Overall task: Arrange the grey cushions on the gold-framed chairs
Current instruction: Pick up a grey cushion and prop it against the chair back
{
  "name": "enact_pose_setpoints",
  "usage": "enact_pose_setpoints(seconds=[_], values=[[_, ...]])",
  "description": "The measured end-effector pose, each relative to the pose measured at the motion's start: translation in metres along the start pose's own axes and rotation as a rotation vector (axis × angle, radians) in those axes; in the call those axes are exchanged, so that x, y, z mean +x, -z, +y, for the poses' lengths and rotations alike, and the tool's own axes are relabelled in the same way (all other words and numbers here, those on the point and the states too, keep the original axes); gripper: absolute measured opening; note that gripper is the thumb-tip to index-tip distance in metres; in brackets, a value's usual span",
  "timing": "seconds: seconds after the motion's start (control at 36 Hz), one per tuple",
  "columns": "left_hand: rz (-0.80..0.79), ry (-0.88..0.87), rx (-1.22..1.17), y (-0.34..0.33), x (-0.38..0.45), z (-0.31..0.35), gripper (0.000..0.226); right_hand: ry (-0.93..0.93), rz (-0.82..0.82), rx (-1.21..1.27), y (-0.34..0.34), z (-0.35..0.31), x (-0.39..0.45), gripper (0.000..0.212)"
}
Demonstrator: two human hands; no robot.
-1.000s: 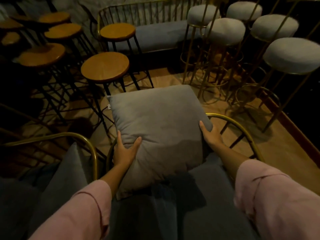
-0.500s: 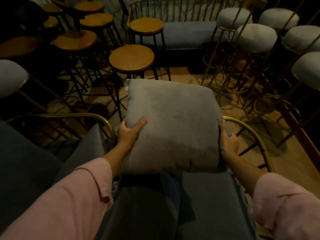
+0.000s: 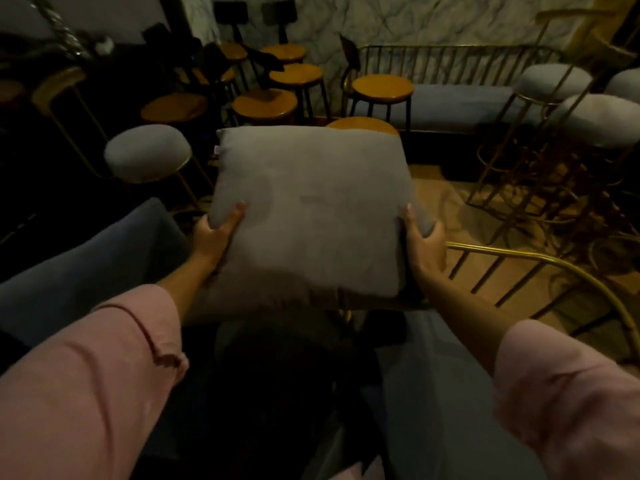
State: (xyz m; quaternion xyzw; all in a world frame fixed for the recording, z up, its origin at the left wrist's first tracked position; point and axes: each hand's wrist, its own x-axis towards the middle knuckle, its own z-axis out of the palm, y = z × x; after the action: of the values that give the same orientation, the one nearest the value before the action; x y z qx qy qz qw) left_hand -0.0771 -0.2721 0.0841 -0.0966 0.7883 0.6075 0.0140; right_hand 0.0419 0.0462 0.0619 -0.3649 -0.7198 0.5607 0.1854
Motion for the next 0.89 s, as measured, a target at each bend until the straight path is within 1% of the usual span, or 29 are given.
enact_pose_setpoints(seconds=[0.06, 0.11, 0.22, 0.31, 0.33, 0.36, 0.42, 0.44, 0.47, 0.53, 0.58, 0.64, 0.69, 0.75, 0.78, 0.81, 0.89], values=[[0.037, -0.010, 0.036, 0.039, 0.002, -0.010, 0.076, 0.001, -0.047, -0.031, -0.034, -0.002, -0.020, 0.093], [0.076, -0.007, 0.074, 0.080, 0.005, -0.023, 0.070, 0.018, -0.088, -0.065, -0.070, -0.001, -0.042, 0.092], [0.120, 0.046, 0.092, 0.150, 0.011, -0.057, 0.072, 0.077, -0.195, -0.155, -0.129, 0.001, -0.084, 0.089], [0.123, 0.165, 0.075, 0.189, 0.012, -0.086, 0.075, 0.127, -0.388, -0.240, -0.165, 0.014, -0.103, 0.099], [0.113, 0.218, 0.071, 0.199, 0.011, -0.098, 0.079, 0.139, -0.469, -0.311, -0.175, 0.021, -0.107, 0.103], [0.106, 0.275, 0.073, 0.206, 0.009, -0.111, 0.087, 0.157, -0.543, -0.406, -0.186, 0.034, -0.106, 0.106], [0.096, 0.361, 0.105, 0.213, 0.005, -0.140, 0.122, 0.209, -0.637, -0.646, -0.202, 0.056, -0.111, 0.108], [0.084, 0.383, 0.120, 0.213, 0.001, -0.153, 0.135, 0.220, -0.650, -0.742, -0.207, 0.064, -0.116, 0.106], [0.076, 0.391, 0.135, 0.210, -0.001, -0.164, 0.141, 0.226, -0.646, -0.808, -0.210, 0.070, -0.122, 0.101], [0.121, 0.392, 0.172, 0.201, -0.003, -0.181, 0.143, 0.231, -0.595, -0.884, -0.211, 0.077, -0.133, 0.093], [0.169, 0.381, 0.228, 0.190, -0.005, -0.186, 0.139, 0.258, -0.561, -0.889, -0.207, 0.082, -0.133, 0.091], [0.233, 0.362, 0.337, 0.182, -0.006, -0.191, 0.127, 0.278, -0.593, -0.869, -0.197, 0.082, -0.126, 0.093], [0.313, 0.258, 0.479, 0.176, -0.010, -0.190, 0.109, 0.284, -0.648, -0.825, -0.185, 0.079, -0.118, 0.093], [0.352, 0.095, 0.603, 0.164, -0.012, -0.183, 0.082, 0.314, -0.645, -0.732, -0.171, 0.074, -0.116, 0.084], [0.340, 0.038, 0.642, 0.155, -0.010, -0.176, 0.070, 0.330, -0.606, -0.672, -0.162, 0.072, -0.118, 0.081], [0.315, 0.005, 0.664, 0.145, -0.008, -0.168, 0.063, 0.336, -0.539, -0.616, -0.152, 0.072, -0.119, 0.079], [0.201, -0.063, 0.673, 0.106, -0.002, -0.139, 0.063, 0.362, -0.282, -0.462, -0.111, 0.076, -0.123, 0.070]])
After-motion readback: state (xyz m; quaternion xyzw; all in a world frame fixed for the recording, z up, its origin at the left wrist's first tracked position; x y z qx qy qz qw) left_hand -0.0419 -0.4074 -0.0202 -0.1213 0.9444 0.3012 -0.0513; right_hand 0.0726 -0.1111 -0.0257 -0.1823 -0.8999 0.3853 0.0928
